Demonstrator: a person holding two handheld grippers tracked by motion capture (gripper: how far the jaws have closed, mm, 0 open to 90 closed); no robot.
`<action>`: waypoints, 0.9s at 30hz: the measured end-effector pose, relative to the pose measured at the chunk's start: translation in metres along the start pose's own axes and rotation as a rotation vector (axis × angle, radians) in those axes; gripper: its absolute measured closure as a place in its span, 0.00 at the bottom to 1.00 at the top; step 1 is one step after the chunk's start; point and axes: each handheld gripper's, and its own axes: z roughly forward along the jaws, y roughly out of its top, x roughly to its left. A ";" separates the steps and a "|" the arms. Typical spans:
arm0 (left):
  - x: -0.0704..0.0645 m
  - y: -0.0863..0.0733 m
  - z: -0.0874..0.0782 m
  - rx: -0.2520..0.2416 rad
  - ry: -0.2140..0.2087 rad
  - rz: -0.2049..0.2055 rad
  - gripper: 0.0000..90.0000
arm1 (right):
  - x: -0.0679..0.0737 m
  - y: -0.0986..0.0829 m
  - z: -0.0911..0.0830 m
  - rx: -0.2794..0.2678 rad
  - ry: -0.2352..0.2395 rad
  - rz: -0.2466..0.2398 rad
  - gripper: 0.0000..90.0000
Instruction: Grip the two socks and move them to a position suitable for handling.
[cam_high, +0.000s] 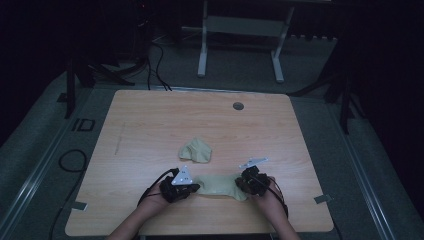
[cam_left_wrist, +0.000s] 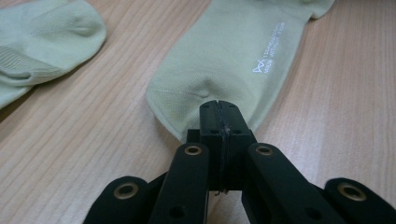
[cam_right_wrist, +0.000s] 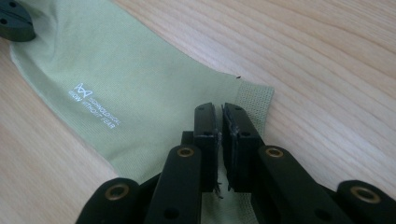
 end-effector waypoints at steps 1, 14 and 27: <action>-0.002 0.001 0.001 0.002 0.000 0.005 0.99 | -0.001 -0.002 -0.001 -0.001 -0.002 -0.006 0.94; -0.020 0.012 0.012 0.009 -0.063 0.020 0.99 | -0.008 -0.027 -0.019 -0.001 -0.018 0.014 0.92; -0.011 0.002 -0.017 -0.117 -0.069 -0.072 0.48 | 0.005 -0.003 -0.038 -0.082 0.051 0.000 0.63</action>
